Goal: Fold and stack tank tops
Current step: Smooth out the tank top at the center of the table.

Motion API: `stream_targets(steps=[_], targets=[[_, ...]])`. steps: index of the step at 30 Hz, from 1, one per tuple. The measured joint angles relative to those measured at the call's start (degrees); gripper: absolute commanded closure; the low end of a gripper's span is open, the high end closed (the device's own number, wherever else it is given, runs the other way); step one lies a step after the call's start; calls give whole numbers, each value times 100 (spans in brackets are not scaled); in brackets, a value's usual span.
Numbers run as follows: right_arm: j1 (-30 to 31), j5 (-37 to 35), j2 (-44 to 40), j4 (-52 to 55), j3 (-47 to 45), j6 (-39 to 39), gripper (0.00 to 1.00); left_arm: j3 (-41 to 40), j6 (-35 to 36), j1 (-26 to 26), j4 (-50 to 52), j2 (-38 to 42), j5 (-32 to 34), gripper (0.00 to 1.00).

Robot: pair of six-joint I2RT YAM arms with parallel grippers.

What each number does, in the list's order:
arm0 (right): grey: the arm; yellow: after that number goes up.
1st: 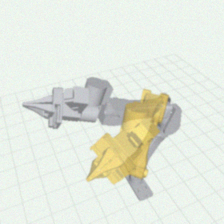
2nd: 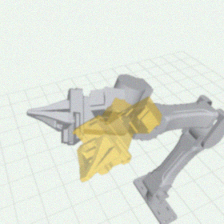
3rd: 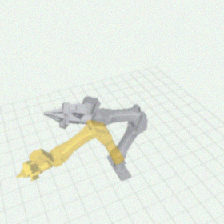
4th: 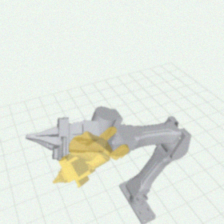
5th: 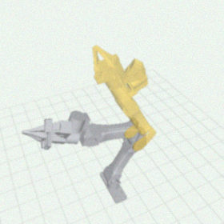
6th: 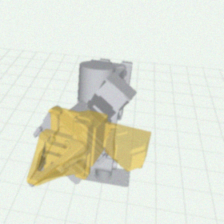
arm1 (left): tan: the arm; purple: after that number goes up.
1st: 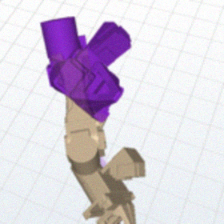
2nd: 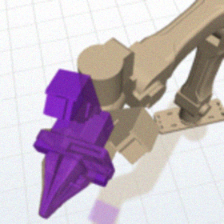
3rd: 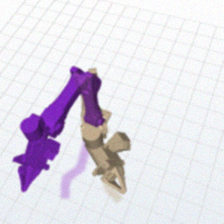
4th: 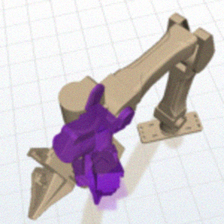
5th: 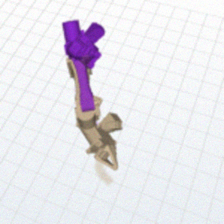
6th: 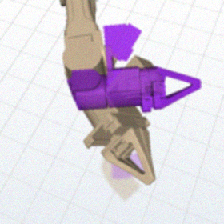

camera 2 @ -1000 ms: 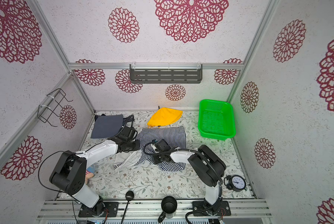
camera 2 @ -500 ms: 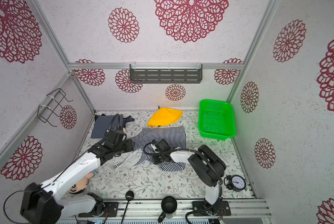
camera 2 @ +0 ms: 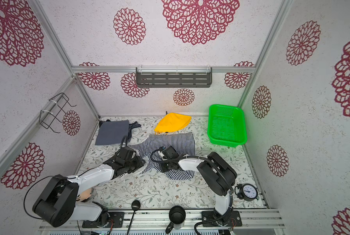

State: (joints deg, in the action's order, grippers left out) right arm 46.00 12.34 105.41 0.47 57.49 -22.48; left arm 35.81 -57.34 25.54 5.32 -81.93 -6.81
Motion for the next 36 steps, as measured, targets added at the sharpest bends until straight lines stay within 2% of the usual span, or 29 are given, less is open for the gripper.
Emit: stream_targets(steps=[8, 19, 31, 36], targets=[[0, 0, 0, 0, 0, -11, 89, 55, -20, 0, -483, -518, -168, 49], [0, 0, 0, 0, 0, -11, 89, 267, -35, 0, -640, -643, -304, 64], [0, -2, 0, 0, 0, -11, 90, 455, 7, 4, -533, -896, -286, 62], [-2, -2, 0, 0, 0, -11, 90, 483, 24, 20, -527, -1040, -299, 70]])
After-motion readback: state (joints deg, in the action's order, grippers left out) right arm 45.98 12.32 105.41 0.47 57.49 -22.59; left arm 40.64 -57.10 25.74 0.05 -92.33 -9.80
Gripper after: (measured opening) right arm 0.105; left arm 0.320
